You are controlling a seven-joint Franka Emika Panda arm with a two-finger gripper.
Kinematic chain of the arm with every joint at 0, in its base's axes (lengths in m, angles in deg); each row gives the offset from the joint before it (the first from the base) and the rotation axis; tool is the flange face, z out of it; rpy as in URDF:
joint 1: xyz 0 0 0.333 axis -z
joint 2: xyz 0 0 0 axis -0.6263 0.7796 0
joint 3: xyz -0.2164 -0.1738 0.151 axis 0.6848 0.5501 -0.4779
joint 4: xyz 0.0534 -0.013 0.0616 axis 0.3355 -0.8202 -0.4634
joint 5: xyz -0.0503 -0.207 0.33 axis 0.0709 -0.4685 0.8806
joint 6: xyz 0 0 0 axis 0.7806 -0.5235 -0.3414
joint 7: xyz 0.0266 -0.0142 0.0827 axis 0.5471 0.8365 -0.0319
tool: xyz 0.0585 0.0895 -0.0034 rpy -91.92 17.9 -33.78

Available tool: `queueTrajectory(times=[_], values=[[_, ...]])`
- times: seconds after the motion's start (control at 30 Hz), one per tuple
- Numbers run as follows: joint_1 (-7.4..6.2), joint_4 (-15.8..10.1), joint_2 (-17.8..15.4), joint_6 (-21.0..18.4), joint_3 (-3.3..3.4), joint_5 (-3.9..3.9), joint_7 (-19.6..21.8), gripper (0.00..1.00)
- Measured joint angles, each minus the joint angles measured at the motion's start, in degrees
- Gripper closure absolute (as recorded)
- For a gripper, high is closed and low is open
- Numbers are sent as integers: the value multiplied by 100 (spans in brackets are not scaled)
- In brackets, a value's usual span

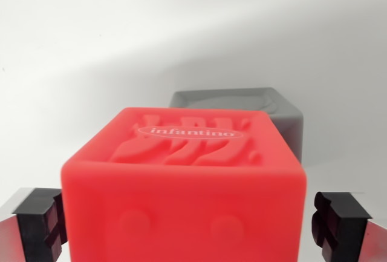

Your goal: Destack cube

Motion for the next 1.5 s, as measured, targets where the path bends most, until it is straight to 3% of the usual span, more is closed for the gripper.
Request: queueTrajectory(times=[0.03, 0.07, 1.5], values=[[1, 2, 6, 7, -2, 4, -4, 0], [1, 2, 8, 9, -3, 5, -5, 100], [-10, 0, -57, -38, 11, -4, 0, 100]])
